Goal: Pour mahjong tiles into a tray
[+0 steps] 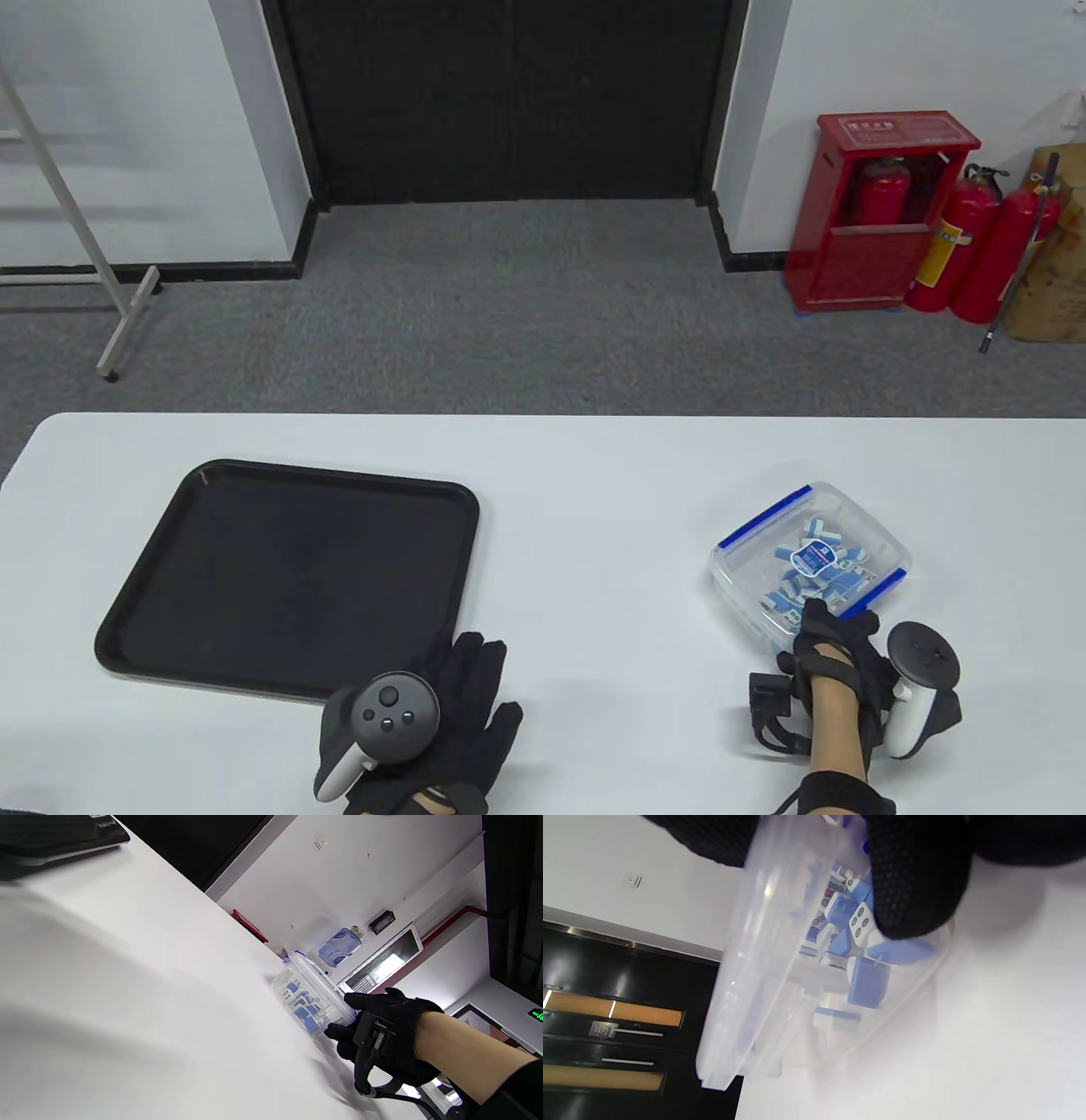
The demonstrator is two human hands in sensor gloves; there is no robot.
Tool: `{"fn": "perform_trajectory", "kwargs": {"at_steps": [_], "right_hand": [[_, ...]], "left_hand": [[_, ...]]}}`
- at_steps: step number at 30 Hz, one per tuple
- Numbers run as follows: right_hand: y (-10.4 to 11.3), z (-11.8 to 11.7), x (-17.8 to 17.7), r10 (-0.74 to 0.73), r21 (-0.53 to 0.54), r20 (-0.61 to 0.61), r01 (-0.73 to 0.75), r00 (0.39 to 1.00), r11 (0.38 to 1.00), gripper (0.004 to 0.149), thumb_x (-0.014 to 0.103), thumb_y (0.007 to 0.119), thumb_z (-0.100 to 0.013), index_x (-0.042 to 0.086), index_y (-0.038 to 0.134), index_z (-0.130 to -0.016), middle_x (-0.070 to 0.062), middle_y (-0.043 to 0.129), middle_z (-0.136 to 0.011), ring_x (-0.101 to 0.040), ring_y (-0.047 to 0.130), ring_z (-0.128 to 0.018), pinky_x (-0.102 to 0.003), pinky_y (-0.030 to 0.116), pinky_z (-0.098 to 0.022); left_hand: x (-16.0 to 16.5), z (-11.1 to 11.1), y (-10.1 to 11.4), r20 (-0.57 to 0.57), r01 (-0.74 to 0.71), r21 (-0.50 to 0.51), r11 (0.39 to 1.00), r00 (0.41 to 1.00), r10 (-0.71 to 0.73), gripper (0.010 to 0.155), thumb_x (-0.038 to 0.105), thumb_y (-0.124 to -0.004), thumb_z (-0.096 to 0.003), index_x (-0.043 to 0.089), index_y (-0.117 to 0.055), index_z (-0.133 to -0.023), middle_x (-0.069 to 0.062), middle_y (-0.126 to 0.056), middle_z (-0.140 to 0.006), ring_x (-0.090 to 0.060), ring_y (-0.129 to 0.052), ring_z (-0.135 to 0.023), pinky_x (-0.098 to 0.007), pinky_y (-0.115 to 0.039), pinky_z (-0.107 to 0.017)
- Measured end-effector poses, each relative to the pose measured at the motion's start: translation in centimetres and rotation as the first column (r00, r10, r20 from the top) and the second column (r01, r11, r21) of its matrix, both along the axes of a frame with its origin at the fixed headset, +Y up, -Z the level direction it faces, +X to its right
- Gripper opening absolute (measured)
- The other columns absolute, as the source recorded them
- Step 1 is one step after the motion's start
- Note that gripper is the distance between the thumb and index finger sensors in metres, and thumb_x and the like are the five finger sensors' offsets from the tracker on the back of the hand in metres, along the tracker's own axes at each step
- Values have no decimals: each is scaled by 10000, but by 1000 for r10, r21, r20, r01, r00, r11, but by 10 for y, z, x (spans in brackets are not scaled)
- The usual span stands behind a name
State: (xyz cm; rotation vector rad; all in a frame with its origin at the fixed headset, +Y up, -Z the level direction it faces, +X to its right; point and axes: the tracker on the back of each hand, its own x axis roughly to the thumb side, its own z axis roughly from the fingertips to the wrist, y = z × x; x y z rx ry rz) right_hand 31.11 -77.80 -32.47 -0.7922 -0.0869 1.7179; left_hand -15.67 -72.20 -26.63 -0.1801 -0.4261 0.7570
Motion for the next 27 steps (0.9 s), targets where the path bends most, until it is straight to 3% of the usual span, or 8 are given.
{"fn": "perform_trajectory", "kwargs": {"at_steps": [11, 27], "right_hand": [[9, 13, -12, 10, -126, -278, -46, 961, 991, 813, 420, 704, -455, 61, 210, -993, -377, 725, -657, -306, 911, -280, -532, 770, -237], [11, 29, -66, 47, -125, -544, -136, 838, 983, 796, 435, 667, -459, 95, 193, -1001, -353, 706, -666, -281, 901, -275, -522, 770, -251]], "left_hand": [[1, 0, 1, -6, 13, -7, 1000, 1000, -13, 743, 549, -586, -545, 144, -348, -1122, -201, -223, -1151, -385, 20, -1035, -589, -46, -627], [9, -2, -3, -18, 26, -45, 999, 999, -27, 745, 547, -585, -545, 135, -350, -1121, -209, -236, -1148, -393, 11, -1035, -591, -49, -626]]}}
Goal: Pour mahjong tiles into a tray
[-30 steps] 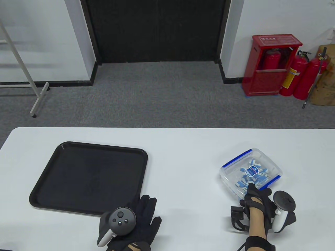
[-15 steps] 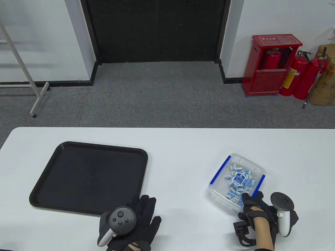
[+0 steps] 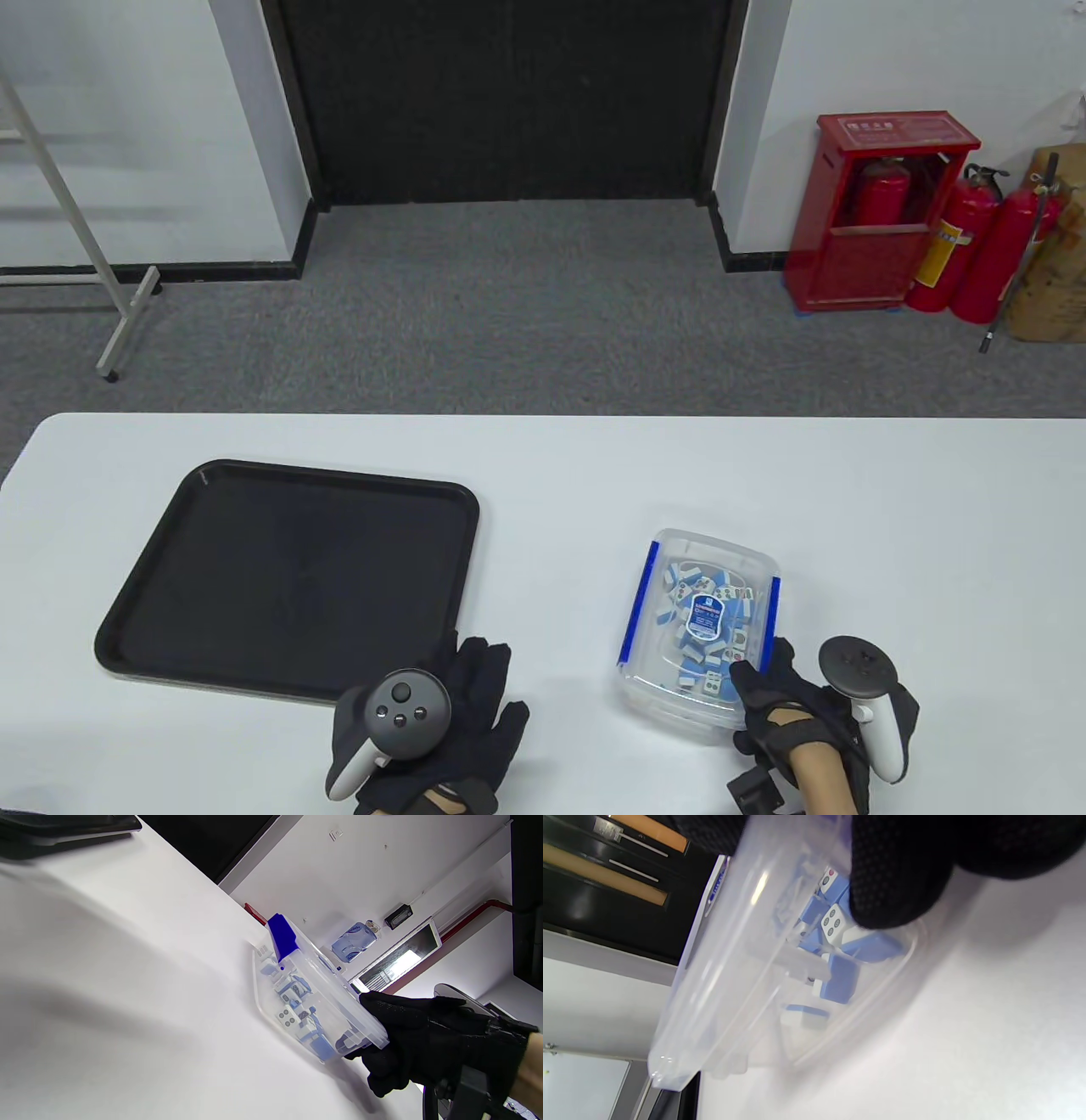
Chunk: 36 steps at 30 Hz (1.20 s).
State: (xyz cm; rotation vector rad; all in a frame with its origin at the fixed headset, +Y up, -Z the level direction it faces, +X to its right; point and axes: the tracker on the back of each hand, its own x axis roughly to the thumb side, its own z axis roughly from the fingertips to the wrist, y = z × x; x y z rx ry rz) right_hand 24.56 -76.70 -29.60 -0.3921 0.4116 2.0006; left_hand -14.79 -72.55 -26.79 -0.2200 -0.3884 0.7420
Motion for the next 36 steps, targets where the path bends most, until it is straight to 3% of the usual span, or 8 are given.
{"fn": "perform_trajectory", "kwargs": {"at_steps": [10, 18, 20, 23, 25, 27, 32, 36], "right_hand": [[-1, -1, -30, -11, 10, -122, 13, 992, 1000, 794, 433, 664, -462, 88, 191, -999, -358, 702, -662, -282, 898, -278, -524, 768, -257], [-1, -1, -50, -4, 14, -204, 7, 979, 1000, 787, 431, 658, -464, 87, 195, -999, -361, 702, -662, -286, 900, -282, -529, 767, -262], [-1, -2, -51, -2, 19, -211, 7, 978, 1000, 782, 429, 657, -465, 86, 201, -1000, -363, 704, -660, -289, 900, -282, -531, 766, -263], [-2, 0, -51, 6, 66, -198, 7, 980, 998, 771, 434, 656, -469, 79, 227, -1003, -362, 717, -647, -296, 903, -280, -539, 764, -266], [-2, 0, -50, 16, 97, -173, 0, 985, 995, 765, 434, 666, -461, 73, 265, -1003, -366, 736, -624, -299, 909, -259, -544, 768, -251], [-2, -1, -50, 23, 96, -196, -4, 980, 995, 762, 433, 664, -463, 64, 268, -1000, -369, 740, -617, -305, 909, -259, -549, 765, -254], [-3, -3, -49, 14, 124, -191, 10, 981, 992, 753, 427, 667, -462, 63, 289, -1002, -371, 747, -607, -309, 910, -252, -554, 765, -253], [-6, -4, -47, 3, 181, -182, 31, 983, 983, 743, 435, 678, -460, 65, 332, -1004, -374, 767, -585, -324, 911, -235, -565, 763, -244]], "left_hand": [[13, -3, -9, 28, 2, -37, 999, 1000, -1, 745, 548, -584, -543, 121, -372, -1115, -230, -290, -1140, -430, -56, -1039, -613, -105, -643], [13, -4, -2, 8, 1, 95, 996, 1000, -1, 743, 565, -581, -531, 80, -483, -1085, -286, -620, -1040, -555, -498, -972, -693, -443, -629], [12, -3, -1, 3, -21, 111, 994, 1000, 20, 743, 570, -574, -534, 127, -395, -1105, -235, -454, -1112, -517, -365, -1028, -696, -430, -642], [15, 0, 14, -9, -125, 290, 949, 991, 133, 744, 574, -575, -536, 192, -295, -1110, -163, -344, -1140, -463, -283, -1064, -680, -427, -667], [17, -4, 29, -27, -164, 352, 922, 982, 185, 722, 553, -584, -537, 192, -320, -1103, -167, -415, -1104, -468, -408, -1026, -660, -472, -663], [16, -13, 39, -73, -147, 361, 921, 980, 184, 690, 534, -589, -541, 173, -383, -1091, -165, -572, -990, -443, -657, -852, -605, -582, -614], [20, -41, 28, -250, -24, 198, 980, 965, 74, 650, 530, -621, -539, 27, -701, -943, -138, -945, -565, -340, -984, -356, -527, -807, -291], [34, -41, -17, -236, -29, 23, 999, 971, 33, 662, 541, -616, -542, 12, -725, -924, -146, -973, -525, -333, -1000, -296, -508, -820, -235]]}}
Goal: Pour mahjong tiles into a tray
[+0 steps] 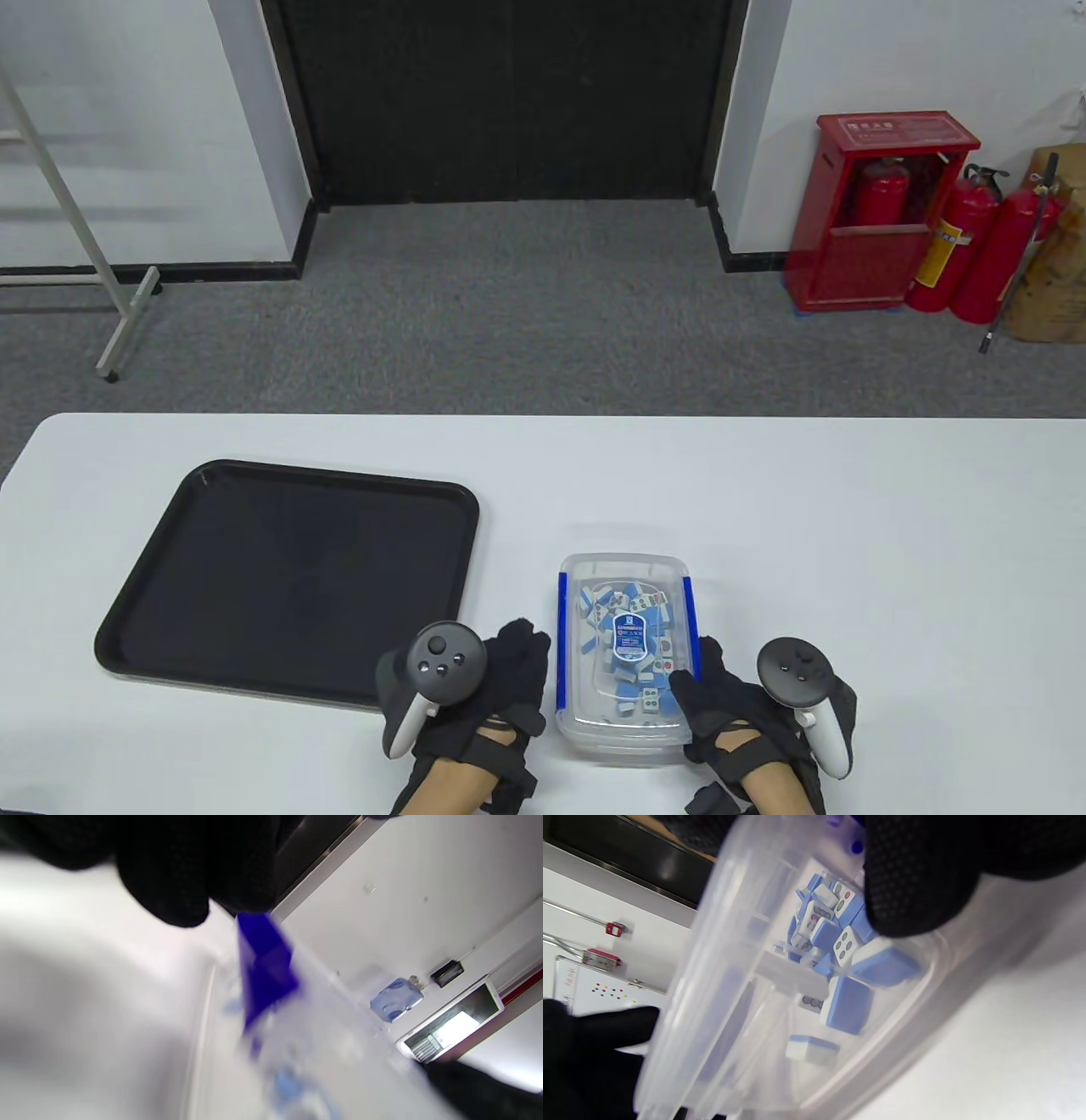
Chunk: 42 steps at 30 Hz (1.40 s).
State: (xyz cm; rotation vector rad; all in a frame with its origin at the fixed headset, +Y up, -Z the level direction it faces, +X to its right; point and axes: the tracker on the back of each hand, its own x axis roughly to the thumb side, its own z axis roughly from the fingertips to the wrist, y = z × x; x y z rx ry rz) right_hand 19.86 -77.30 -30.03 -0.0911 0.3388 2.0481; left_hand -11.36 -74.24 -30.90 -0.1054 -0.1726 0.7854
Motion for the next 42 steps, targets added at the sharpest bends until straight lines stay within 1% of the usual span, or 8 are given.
{"fn": "perform_trajectory", "kwargs": {"at_steps": [4, 8, 15, 22, 29, 33, 38, 42], "right_hand": [[-3, -2, 3, -25, 17, -3, 25, 1000, 1000, 737, 453, 678, -462, 66, 366, -1006, -375, 790, -557, -330, 912, -203, -572, 763, -230], [-3, -3, 5, -10, 39, 13, 9, 1000, 999, 738, 478, 629, -465, 25, 390, -996, -374, 802, -544, -332, 913, -188, -573, 766, -220], [-8, -7, 5, -17, 59, 68, 13, 998, 998, 761, 479, 616, -464, -72, 426, -952, -346, 840, -491, -300, 917, -126, -547, 783, -173], [-11, -8, 3, -80, 58, 55, 77, 995, 995, 754, 468, 617, -468, -80, 427, -951, -364, 819, -461, -307, 894, -103, -556, 772, -183], [-11, -5, 1, -79, 64, 40, 76, 996, 995, 743, 462, 627, -464, -89, 473, -938, -367, 827, -430, -306, 890, -72, -560, 774, -169], [-12, -5, 1, -77, 63, 36, 75, 996, 995, 733, 451, 597, -462, -95, 468, -935, -368, 828, -424, -309, 888, -66, -563, 775, -170], [-12, -5, 1, -76, 61, 41, 74, 996, 995, 727, 447, 584, -462, -96, 472, -933, -366, 832, -416, -308, 888, -57, -561, 777, -166], [-12, -4, 0, -81, 53, 41, 79, 996, 995, 726, 449, 582, -464, -94, 471, -933, -366, 829, -417, -308, 886, -61, -563, 776, -170]], "left_hand": [[8, 0, -25, 2, -77, -137, 988, 997, 78, 692, 544, -612, -539, 4, -650, -971, -180, -961, -576, -360, -995, -325, -517, -812, -243], [10, -3, -35, -5, -116, -194, 974, 993, 117, 699, 549, -606, -542, 5, -632, -979, -174, -956, -590, -350, -997, -323, -508, -815, -240], [11, -6, -50, -23, -277, -366, 888, 957, 289, 697, 523, -568, -548, -20, -580, -985, -188, -919, -623, -362, -977, -349, -514, -799, -261], [12, -5, -51, -8, -283, -375, 882, 953, 303, 706, 548, -559, -547, -34, -611, -943, -202, -900, -630, -366, -974, -362, -515, -799, -270], [16, 0, -48, -7, -189, -361, 913, 980, 200, 735, 613, -572, -538, -43, -663, -859, -177, -916, -578, -345, -994, -321, -503, -817, -238], [16, 0, -50, -12, -185, -366, 912, 981, 194, 750, 642, -549, -528, -29, -687, -832, -167, -923, -561, -337, -998, -308, -498, -819, -233], [16, 1, -50, -13, -176, -334, 926, 983, 182, 731, 619, -502, -523, -22, -706, -810, -152, -930, -539, -322, -1002, -296, -488, -827, -228], [16, 1, -52, -21, -198, -345, 918, 979, 203, 720, 606, -485, -522, -18, -708, -804, -153, -920, -537, -322, -999, -298, -487, -824, -237]]}}
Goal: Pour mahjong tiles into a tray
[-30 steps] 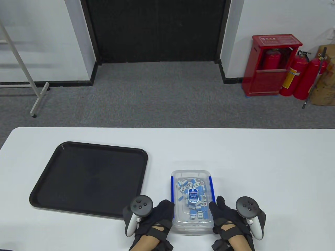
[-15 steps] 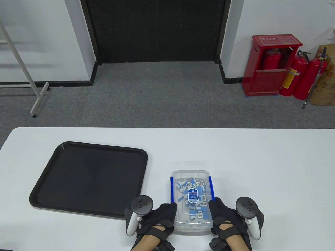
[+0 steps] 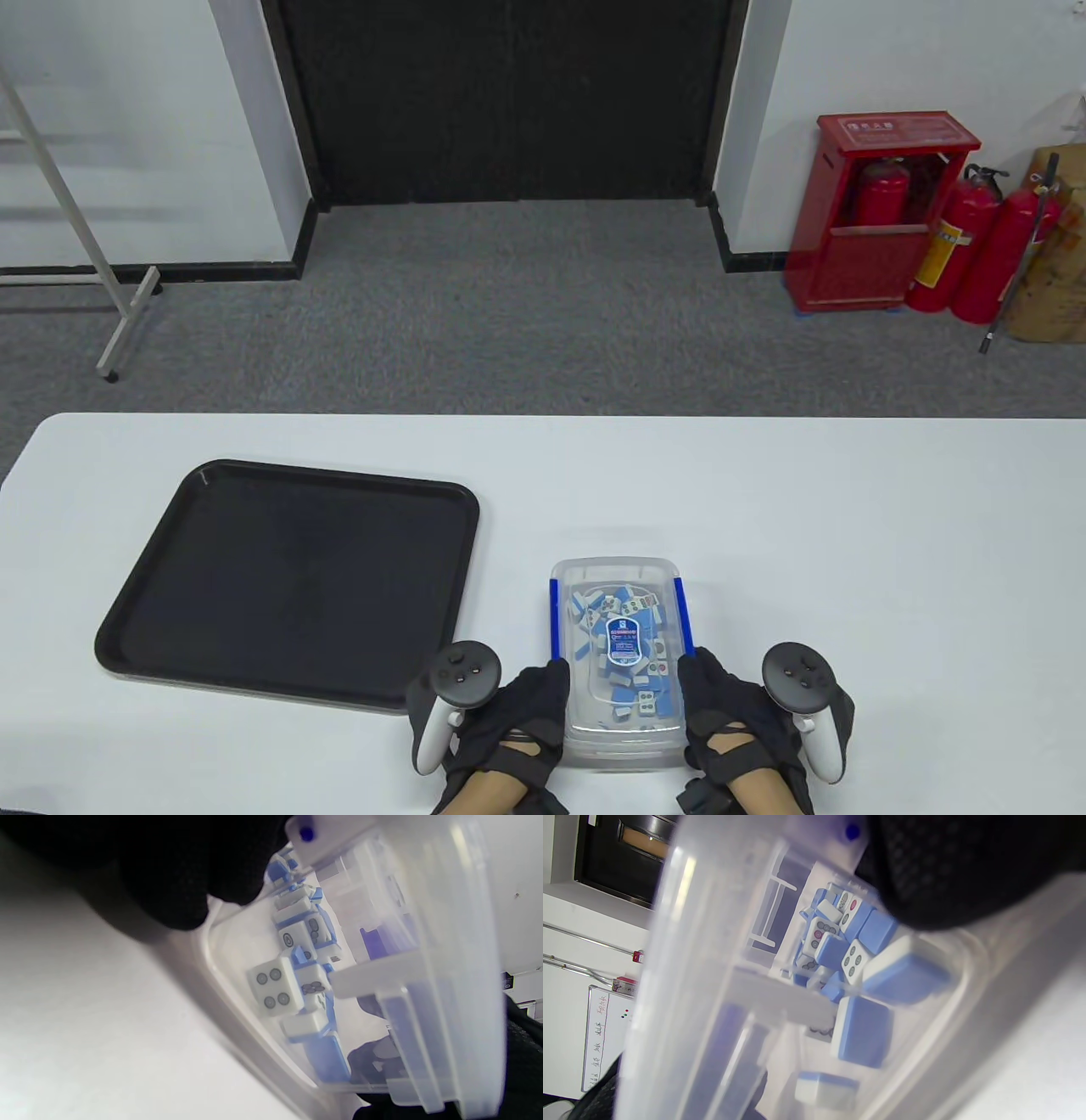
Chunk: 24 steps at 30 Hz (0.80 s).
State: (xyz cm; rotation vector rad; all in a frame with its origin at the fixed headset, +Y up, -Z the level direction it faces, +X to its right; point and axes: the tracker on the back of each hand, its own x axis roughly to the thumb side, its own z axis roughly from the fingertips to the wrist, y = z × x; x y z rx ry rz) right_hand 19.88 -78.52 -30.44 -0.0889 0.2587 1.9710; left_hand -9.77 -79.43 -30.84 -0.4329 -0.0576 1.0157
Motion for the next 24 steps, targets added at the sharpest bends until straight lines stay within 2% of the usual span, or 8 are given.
{"fn": "perform_trajectory", "kwargs": {"at_steps": [24], "right_hand": [[0, 0, 0, -4, -14, -4, 4, 1000, 1000, 732, 456, 580, -465, -99, 471, -930, -365, 827, -408, -304, 879, -54, -565, 774, -167]], "left_hand": [[0, -1, 0, -32, 45, 49, 998, 999, -43, 703, 552, -446, -510, -22, -753, -774, -141, -954, -482, -297, -1016, -247, -466, -842, -211]]}}
